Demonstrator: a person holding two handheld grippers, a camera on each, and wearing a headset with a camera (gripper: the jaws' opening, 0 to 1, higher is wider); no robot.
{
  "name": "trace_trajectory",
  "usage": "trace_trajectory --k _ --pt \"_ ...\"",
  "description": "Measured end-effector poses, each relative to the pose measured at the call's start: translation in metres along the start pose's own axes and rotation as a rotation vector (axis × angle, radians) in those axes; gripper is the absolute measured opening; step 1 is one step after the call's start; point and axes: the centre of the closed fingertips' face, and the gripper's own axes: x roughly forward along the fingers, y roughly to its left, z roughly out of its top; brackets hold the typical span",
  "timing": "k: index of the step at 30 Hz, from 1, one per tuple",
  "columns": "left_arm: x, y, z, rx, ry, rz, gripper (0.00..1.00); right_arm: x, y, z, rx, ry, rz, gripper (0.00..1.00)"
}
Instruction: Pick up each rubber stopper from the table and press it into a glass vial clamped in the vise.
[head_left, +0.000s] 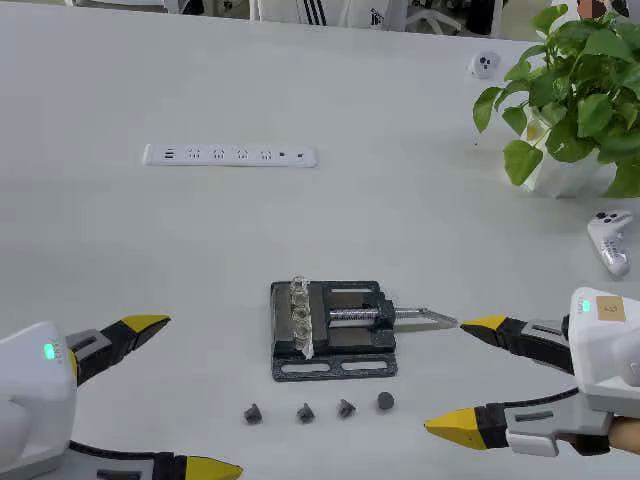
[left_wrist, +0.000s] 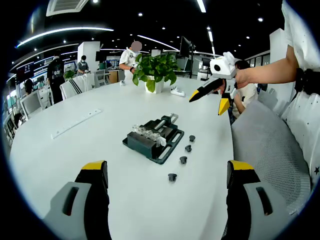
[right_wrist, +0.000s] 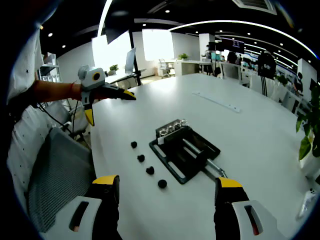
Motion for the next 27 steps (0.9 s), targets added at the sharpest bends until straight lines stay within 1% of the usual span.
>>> trace_trajectory --k 5,10,19,27 --pt "-0.0003 0.0002 -0.0010 -0.001 0.000 0.000 0.99 0.0013 -0.0004 0.0013 -0.019 0.015 0.006 0.76" --pt "0.0001 -0.0005 -0.0002 -0.001 -0.002 0.000 0.99 0.0022 -0.0005 0.0042 -0.024 0.011 0.008 0.76" --pt "0.0000 -0.0012 -0.0009 -0.001 0.000 0.000 0.99 0.0039 0.0006 0.0035 -0.029 0.017 0.015 0.76" --pt "0.0001 -0.0005 -0.0026 0.000 0.002 -0.002 0.99 0.0047 0.0022 0.0034 -0.042 0.034 0.021 0.74"
